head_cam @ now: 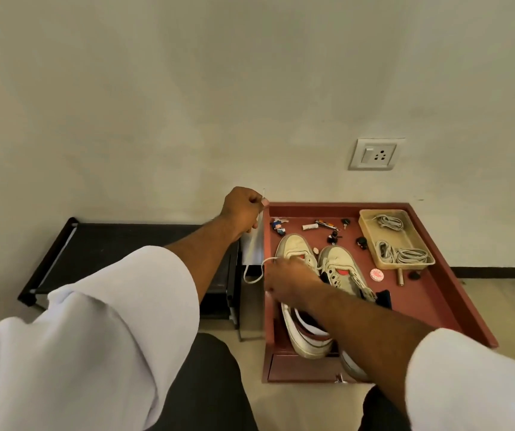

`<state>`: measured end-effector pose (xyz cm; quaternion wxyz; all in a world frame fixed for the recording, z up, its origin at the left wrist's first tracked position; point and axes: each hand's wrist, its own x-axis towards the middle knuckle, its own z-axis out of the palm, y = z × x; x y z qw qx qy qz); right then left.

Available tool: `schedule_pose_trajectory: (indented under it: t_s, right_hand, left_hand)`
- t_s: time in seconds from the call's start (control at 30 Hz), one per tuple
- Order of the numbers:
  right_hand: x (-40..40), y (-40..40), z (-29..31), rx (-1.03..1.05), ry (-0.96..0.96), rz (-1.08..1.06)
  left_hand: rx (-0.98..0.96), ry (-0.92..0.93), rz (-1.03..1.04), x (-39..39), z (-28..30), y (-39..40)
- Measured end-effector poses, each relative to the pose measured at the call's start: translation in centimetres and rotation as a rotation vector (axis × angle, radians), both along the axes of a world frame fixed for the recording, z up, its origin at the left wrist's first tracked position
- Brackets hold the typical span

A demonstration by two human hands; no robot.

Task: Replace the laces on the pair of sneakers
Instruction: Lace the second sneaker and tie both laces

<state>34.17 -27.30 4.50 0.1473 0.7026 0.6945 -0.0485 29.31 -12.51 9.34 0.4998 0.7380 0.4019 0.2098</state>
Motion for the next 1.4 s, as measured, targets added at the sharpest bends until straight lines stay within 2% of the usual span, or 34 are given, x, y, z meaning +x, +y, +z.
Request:
schedule_pose_trajectory:
  t_s: [0.17,0.23,0.3,0.43,0.67,0.9,1.4]
  right_hand:
    - [6.1,-0.3,10.1,0.594,0.820,-0.480]
    - [8.0,-0.4,15.4,0.786,0.989,-0.552]
    - [9.3,-0.9,21.1,0.929,1.073,-0.549]
    - [10.4,-1.7,29.9,1.075,1.103,-0.481]
    - [9.4,-2.6,35.3,1.179,1.188,-0.413]
    - [8.6,-4.0,39.0,1.315,1.188,-0.353]
    - [8.6,-5.1,41.9,1.230,1.152,-0.359]
  left_hand:
    - [-0.006,-0.217,0.020,0.0,4.5,-0.7]
    - [0.018,-0.290,0.028,0.5,7.5,-1.2]
    - [0.054,-0.371,0.014,1.0,11.5,-2.1]
    - [0.108,-0.526,-0.043,1.7,19.9,-4.1]
    - [0.173,-0.637,-0.098,1.6,28.7,-7.5]
    - [0.192,-0.641,-0.071,1.6,32.5,-9.0]
    - [0.227,-0.552,-0.065,2.9,35.6,-10.6]
